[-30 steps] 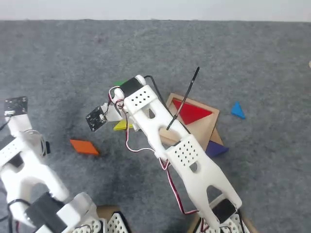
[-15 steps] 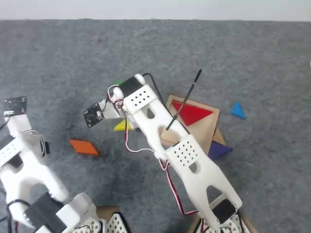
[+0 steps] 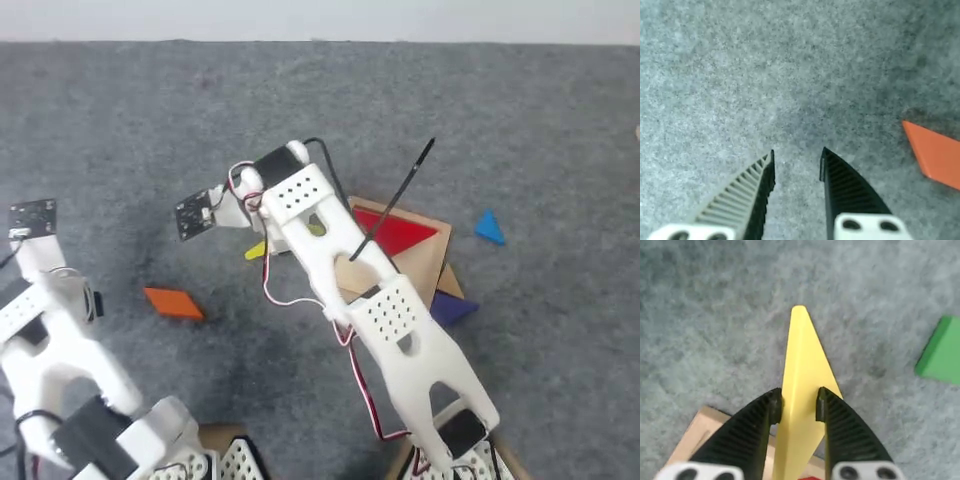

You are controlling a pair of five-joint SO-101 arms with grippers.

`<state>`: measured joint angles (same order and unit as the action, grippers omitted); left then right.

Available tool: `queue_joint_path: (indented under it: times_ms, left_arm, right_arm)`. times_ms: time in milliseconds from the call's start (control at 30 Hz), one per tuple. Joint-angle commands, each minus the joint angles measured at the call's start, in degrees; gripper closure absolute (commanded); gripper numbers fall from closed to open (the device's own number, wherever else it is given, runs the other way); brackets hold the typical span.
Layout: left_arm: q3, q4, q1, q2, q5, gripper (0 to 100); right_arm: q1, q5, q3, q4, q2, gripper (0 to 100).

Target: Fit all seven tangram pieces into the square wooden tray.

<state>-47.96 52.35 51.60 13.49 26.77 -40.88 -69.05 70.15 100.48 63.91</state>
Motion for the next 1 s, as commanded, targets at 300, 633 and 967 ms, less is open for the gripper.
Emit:
queue_joint_path:
  times_ms: [300, 633, 967]
  left_arm:
    - [0.31, -1.05, 0.18, 2.46, 0.7, 85]
    - [0.31, -1.14, 0.18, 2.37, 0.7, 85]
    - [0.22, -2.37, 0.18, 2.02, 0.7, 85]
  right_arm:
    - [6.81, 11.25, 1.76, 2.33, -2.77, 99.1]
    - [14.2, 17.32, 7.82, 2.51, -2.86, 99.1]
    - [16.22, 20.13, 3.34, 2.51, -12.09, 99.1]
